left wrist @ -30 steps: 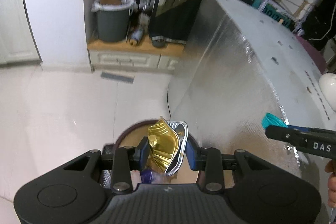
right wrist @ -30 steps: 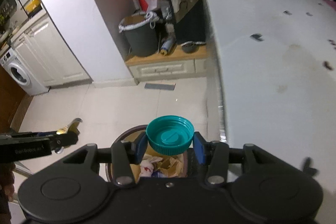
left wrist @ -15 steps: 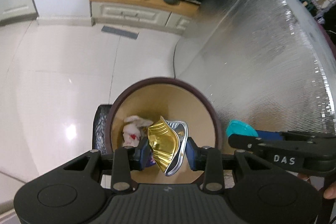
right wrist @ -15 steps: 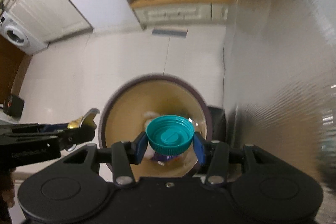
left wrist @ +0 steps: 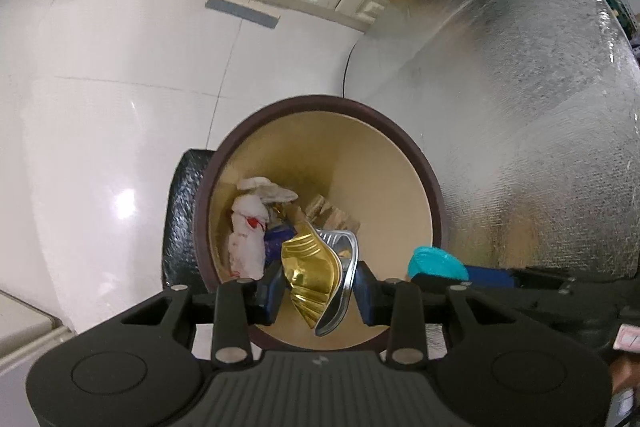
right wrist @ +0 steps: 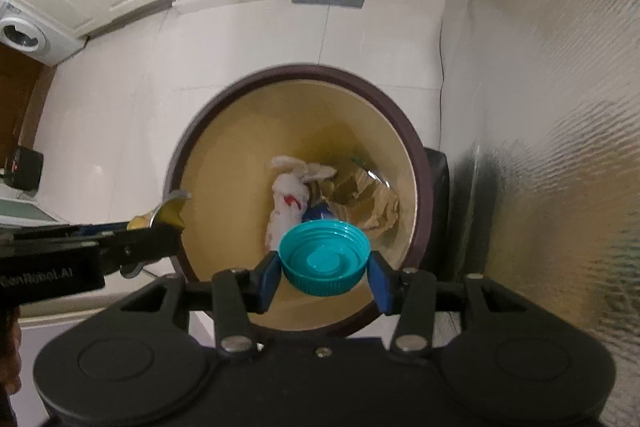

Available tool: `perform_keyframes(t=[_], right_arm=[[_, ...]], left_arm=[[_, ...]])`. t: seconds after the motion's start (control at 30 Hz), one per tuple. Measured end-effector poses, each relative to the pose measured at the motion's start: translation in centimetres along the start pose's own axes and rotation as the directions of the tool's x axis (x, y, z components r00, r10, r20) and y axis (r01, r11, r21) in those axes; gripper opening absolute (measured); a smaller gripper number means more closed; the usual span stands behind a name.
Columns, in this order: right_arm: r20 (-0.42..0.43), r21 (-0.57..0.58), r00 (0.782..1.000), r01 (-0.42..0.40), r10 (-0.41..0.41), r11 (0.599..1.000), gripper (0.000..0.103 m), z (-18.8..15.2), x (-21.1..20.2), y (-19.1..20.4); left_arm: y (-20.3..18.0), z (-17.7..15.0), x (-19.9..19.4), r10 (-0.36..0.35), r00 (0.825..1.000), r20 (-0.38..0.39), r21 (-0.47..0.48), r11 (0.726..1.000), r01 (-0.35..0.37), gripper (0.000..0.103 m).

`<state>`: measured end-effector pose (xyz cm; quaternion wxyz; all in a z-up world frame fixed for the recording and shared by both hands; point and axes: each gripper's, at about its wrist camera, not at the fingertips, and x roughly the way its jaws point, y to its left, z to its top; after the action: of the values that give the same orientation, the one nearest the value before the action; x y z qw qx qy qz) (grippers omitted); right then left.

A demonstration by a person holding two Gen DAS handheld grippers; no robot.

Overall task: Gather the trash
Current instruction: 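Lower both held items into the wastebasket and open both tools, then raise both tools from the wastebasket and move back from it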

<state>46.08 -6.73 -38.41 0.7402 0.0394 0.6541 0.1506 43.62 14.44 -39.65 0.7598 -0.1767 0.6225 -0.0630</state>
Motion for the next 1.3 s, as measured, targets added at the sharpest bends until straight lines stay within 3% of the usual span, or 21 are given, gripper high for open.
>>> perform_keyframes(t=[0.17, 0.3, 0.4, 0.7, 0.83, 1.3], right_arm=[[-0.021, -0.009, 1.0, -0.023, 0.023, 1.0, 0.049, 0.1, 1.2, -0.3], [-0.054, -0.019, 0.998, -0.013, 0.012, 1.0, 0.064, -0.2, 1.9, -0.4], [-0.065, -0.041, 0.998, -0.009, 0.007, 0.999, 0.068, -0.3, 1.9, -0.2], [-0.072, -0.035, 0.997, 0.004, -0.007, 0.999, 0.07, -0.5, 1.9, -0.7], [-0.075, -0.033, 0.997, 0.015, -0.017, 0.999, 0.07, -0.6, 1.7, -0.8], [-0.059, -0.039, 0.998, 0.035, -0.037, 0.999, 0.07, -0.9, 0.5, -0.2]], left_arm=[[-0.1, 0.0, 1.1, -0.008, 1.0, -0.023, -0.023, 1.0, 0.008, 0.038], [-0.1, 0.3, 2.1, -0.005, 0.999, -0.037, -0.038, 0.999, 0.003, 0.038], [-0.2, 0.1, 2.7, -0.005, 0.999, -0.049, -0.04, 0.999, 0.003, 0.038], [-0.7, -0.2, 4.4, 0.001, 0.996, -0.094, -0.04, 0.999, -0.004, 0.04], [-0.3, -0.5, 4.6, 0.024, 0.993, -0.112, -0.043, 0.999, -0.029, 0.062], [-0.6, -0.9, 3.1, 0.057, 0.99, -0.132, -0.01, 0.998, -0.059, 0.087]])
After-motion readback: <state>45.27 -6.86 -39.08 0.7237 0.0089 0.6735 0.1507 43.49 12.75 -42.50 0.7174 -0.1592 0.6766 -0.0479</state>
